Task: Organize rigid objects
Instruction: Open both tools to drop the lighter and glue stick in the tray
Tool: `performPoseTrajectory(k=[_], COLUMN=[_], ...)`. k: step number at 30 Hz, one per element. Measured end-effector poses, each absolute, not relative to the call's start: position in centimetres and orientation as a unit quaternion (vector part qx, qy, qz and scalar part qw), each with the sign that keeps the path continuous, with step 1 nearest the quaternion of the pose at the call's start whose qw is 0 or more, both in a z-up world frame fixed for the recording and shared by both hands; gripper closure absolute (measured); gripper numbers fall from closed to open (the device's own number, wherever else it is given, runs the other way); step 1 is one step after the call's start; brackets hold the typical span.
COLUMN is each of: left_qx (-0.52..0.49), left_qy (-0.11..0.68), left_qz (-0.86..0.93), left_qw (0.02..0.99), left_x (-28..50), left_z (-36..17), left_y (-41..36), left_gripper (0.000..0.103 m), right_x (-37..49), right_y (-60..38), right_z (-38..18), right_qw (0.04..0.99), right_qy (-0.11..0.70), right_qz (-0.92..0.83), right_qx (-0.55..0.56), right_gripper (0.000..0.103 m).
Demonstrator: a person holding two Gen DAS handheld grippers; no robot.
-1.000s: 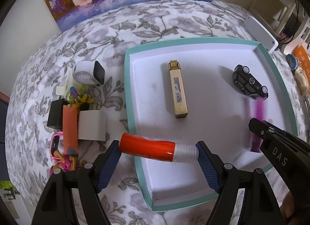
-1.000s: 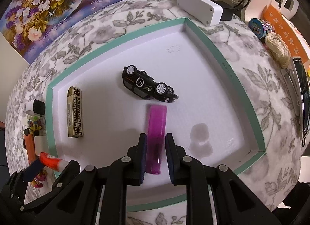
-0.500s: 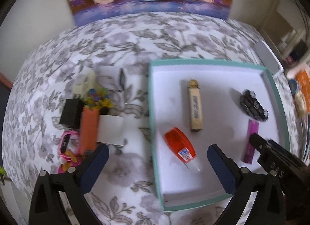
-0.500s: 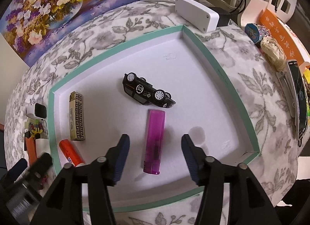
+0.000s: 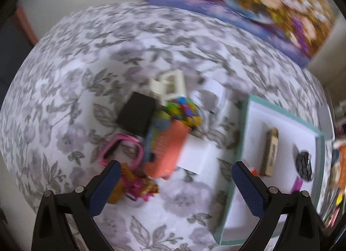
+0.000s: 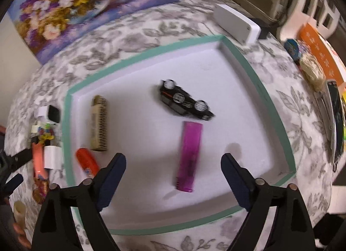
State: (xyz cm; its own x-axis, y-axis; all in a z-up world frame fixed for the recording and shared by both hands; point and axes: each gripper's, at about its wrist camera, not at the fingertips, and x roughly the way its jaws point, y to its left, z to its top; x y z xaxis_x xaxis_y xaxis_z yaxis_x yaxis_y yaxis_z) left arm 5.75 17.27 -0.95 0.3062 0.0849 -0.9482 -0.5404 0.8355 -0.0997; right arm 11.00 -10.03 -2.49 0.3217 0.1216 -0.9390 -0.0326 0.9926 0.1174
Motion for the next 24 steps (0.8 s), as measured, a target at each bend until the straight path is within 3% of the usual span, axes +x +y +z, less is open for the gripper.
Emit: performPoseTrajectory(k=[16, 24], left_qx=[-0.273, -0.279], left_qy=[0.489, 0.492], left_qz=[0.271, 0.265], left_qw=[0.783, 0.781], left_x=[2.0, 0.7], left_z=[2.3, 2.6], left_y=[25.3, 26.8], left_gripper=[0.0, 0.0], right_x=[9.2, 7.5], right_y=[-3.2, 2.7], right_z=[-0.9, -0.2], right_qw=[0.822, 0.82], right_qy=[0.559, 0.549], right_qz=[0.109, 0.159], right_qx=[-0.004, -0.032], right_gripper=[0.011, 0.011])
